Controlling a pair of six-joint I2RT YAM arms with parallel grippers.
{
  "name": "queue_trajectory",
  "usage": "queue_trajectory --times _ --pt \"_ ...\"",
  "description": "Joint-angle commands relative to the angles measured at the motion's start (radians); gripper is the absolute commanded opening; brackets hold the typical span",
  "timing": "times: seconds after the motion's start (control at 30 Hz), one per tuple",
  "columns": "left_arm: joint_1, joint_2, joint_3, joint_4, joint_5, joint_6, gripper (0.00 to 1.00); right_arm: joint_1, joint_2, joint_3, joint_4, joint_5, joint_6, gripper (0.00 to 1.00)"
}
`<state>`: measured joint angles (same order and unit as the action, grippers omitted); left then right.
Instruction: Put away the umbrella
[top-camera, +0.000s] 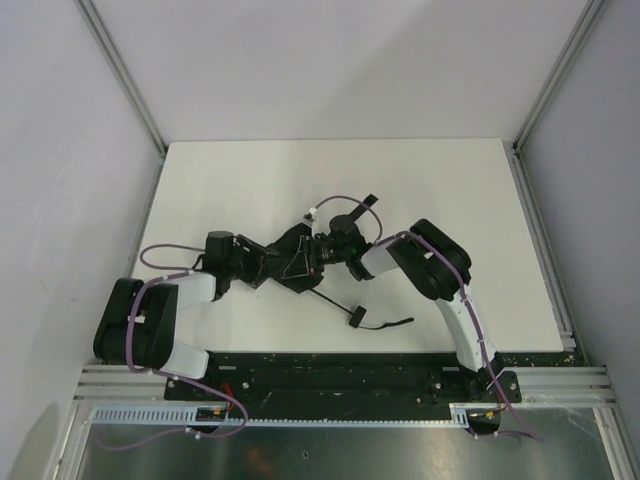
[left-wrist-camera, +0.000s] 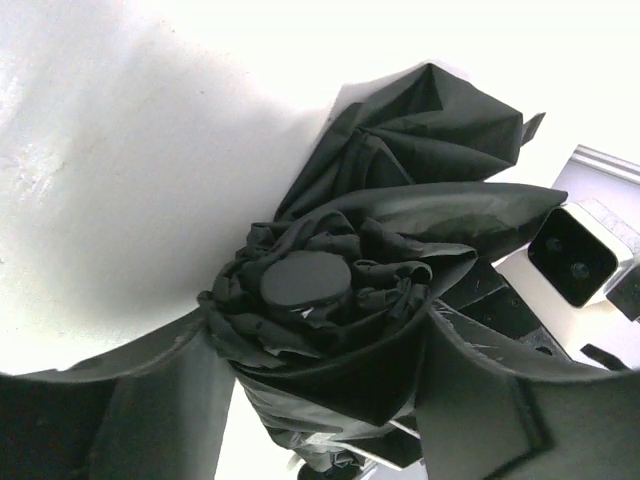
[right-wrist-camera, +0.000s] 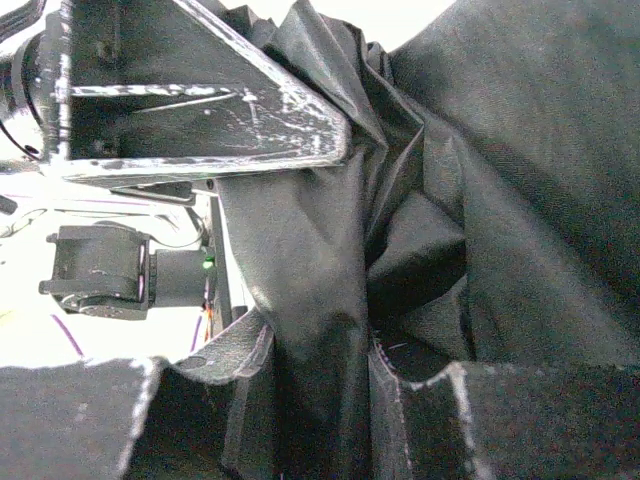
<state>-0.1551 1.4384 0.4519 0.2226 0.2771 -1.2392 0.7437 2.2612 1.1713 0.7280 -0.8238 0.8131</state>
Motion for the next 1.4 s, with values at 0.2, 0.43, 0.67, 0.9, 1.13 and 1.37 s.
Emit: queue_trajectory --times 0.2,0.43,0.67,0.9,1.13,1.37 --pt "-0.012 0.031 -0.019 -0.08 -0.103 0.155 0.27 0.023 0.005 -0.058 -0.244 0.003 -0.072 0.01" --pt "-0.026 0.036 -0.007 -0.092 -0.105 0.199 0.01 0.037 -0.173 -0.052 -0.526 0.274 -0.309 0.48" --pt "-0.051 0.03 0.021 -0.137 -0.126 0.212 0.0 0.078 -0.44 -0.051 -0.702 0.543 -0.588 0.76" --pt "-0.054 0.023 0.029 -0.209 -0.145 0.173 0.0 0.211 -0.548 -0.046 -0.665 0.836 -0.814 0.9" --pt "-0.053 0.06 0.05 -0.312 -0.134 0.124 0.0 0.37 -0.451 -0.03 -0.514 1.135 -0.99 0.87" --pt "-0.054 0.059 0.07 -0.372 -0.146 0.111 0.0 0.415 -0.292 -0.018 -0.352 1.219 -1.115 0.81"
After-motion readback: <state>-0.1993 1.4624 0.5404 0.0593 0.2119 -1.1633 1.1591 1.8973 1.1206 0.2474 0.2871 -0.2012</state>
